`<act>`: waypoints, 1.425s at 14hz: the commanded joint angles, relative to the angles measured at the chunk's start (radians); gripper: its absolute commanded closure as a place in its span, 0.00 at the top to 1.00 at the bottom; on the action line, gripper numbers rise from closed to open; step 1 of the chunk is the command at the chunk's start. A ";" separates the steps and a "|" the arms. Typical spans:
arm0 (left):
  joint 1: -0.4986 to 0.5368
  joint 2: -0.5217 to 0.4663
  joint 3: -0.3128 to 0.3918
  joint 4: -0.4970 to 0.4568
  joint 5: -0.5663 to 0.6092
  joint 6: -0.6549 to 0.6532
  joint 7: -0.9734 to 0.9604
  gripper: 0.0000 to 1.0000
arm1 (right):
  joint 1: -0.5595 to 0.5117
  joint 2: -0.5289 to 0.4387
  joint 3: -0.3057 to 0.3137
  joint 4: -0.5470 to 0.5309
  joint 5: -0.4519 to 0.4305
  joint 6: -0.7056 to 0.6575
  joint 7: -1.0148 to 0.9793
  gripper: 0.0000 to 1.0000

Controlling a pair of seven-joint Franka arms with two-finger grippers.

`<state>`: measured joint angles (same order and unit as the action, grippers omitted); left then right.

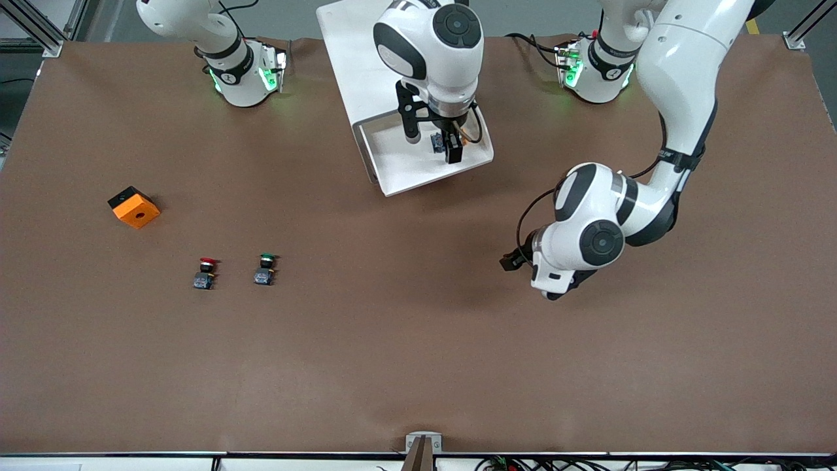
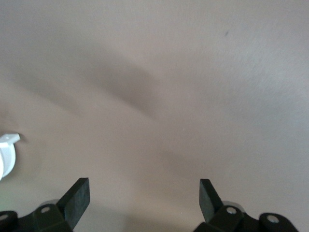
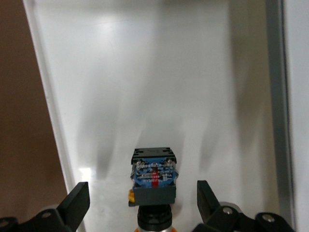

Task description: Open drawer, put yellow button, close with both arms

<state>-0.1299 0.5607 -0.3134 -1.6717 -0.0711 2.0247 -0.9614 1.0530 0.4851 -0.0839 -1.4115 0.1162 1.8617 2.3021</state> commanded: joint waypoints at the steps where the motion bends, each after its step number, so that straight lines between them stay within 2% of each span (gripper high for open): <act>1: 0.047 -0.119 -0.042 -0.127 0.014 0.046 0.021 1.00 | -0.040 -0.003 0.001 0.051 0.003 -0.022 -0.088 1.00; 5: 0.039 -0.163 -0.068 -0.141 0.076 0.071 0.020 1.00 | -0.132 -0.005 0.003 0.130 0.031 -0.123 -0.296 1.00; 10: -0.005 -0.206 -0.107 -0.135 0.103 0.032 0.007 1.00 | -0.252 -0.057 -0.007 0.152 0.034 -0.289 -0.819 1.00; 14: -0.092 -0.214 -0.107 -0.129 0.128 0.032 -0.043 1.00 | -0.402 -0.108 -0.011 0.152 0.028 -0.387 -1.184 1.00; 20: -0.206 -0.212 -0.107 -0.120 0.154 0.032 -0.126 1.00 | -0.663 -0.140 -0.010 0.144 0.022 -0.446 -1.610 1.00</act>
<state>-0.3211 0.3687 -0.4186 -1.7827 0.0603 2.0647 -1.0565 0.4619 0.3604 -0.1121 -1.2512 0.1357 1.4248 0.8108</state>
